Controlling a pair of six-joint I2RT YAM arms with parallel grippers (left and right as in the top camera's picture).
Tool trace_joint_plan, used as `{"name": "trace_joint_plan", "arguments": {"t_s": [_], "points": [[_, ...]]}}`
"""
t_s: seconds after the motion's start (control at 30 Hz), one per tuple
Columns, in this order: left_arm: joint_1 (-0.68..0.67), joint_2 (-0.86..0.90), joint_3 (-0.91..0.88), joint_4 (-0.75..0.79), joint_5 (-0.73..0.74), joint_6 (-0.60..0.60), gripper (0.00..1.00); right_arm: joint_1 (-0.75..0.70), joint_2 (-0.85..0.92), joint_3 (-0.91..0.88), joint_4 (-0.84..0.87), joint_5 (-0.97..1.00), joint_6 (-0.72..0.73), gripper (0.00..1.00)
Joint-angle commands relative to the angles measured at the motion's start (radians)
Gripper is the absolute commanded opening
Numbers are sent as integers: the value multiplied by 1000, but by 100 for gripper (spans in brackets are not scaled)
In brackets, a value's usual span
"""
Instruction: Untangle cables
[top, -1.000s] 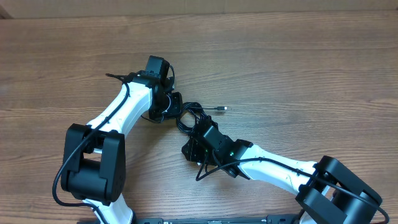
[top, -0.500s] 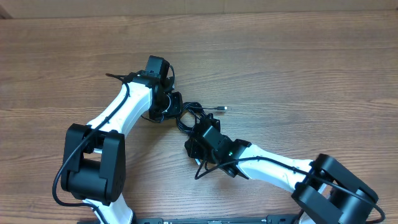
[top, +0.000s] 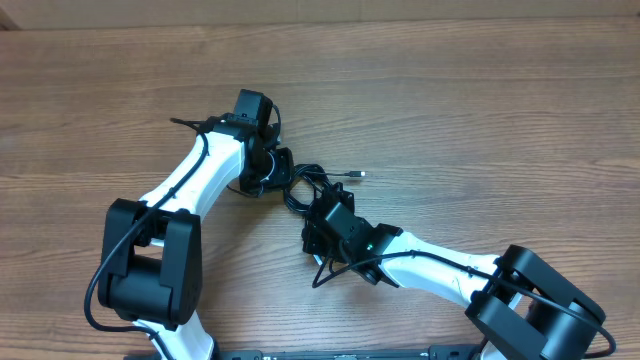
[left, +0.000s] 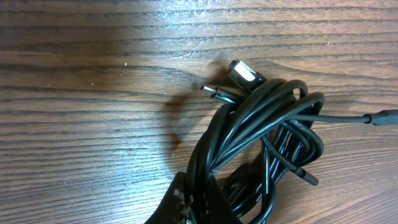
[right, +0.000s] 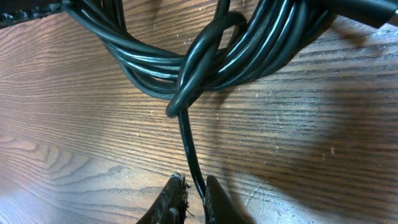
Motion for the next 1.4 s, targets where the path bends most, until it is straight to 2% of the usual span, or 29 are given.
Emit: {"name": "trace_joint_plan", "arguments": {"t_s": [0.0, 0.13, 0.2, 0.37, 0.6, 0.67, 0.77, 1.07, 1.13, 1.17, 1.23, 1.33, 1.37], "points": [[-4, 6, -2, 3, 11, -6, 5, 2, 21, -5, 0, 35, 1, 11], [-4, 5, -2, 2, 11, -6, 5, 2, 62, -4, 33, 14, 1, 10], [-4, 6, -2, -3, 11, -6, 5, 2, 60, -4, 42, 3, 1, 4], [-4, 6, -2, -4, 10, 6, 4, -2, 45, -3, 50, -3, 1, 4], [-4, 6, -2, 5, 8, 163, 4, -47, 29, -3, 53, -4, -11, 4], [-4, 6, -2, 7, 8, 174, 4, -64, 28, -3, 61, -14, -20, 4], [-4, 6, -2, 8, 8, 175, 4, -96, 24, -3, 159, -174, -140, 4], [-4, 6, -2, 11, 8, 189, 4, -176, 13, -3, 180, -195, -143, 4], [-4, 6, -2, 11, 8, 189, 4, -196, 11, -3, 187, -250, -144, 4], [-4, 6, -2, 11, 8, 189, 5, -202, 11, -3, 192, -293, -146, 4], [-4, 5, -2, 11, 8, 189, 5, -209, 7, -3, 225, -412, -196, 22], [-4, 6, -2, 11, 8, 189, 5, -209, 2, -3, 224, -489, -195, 35], [-4, 6, -2, 11, 8, 189, 5, -209, 2, -3, 218, -498, -187, 36]]}}
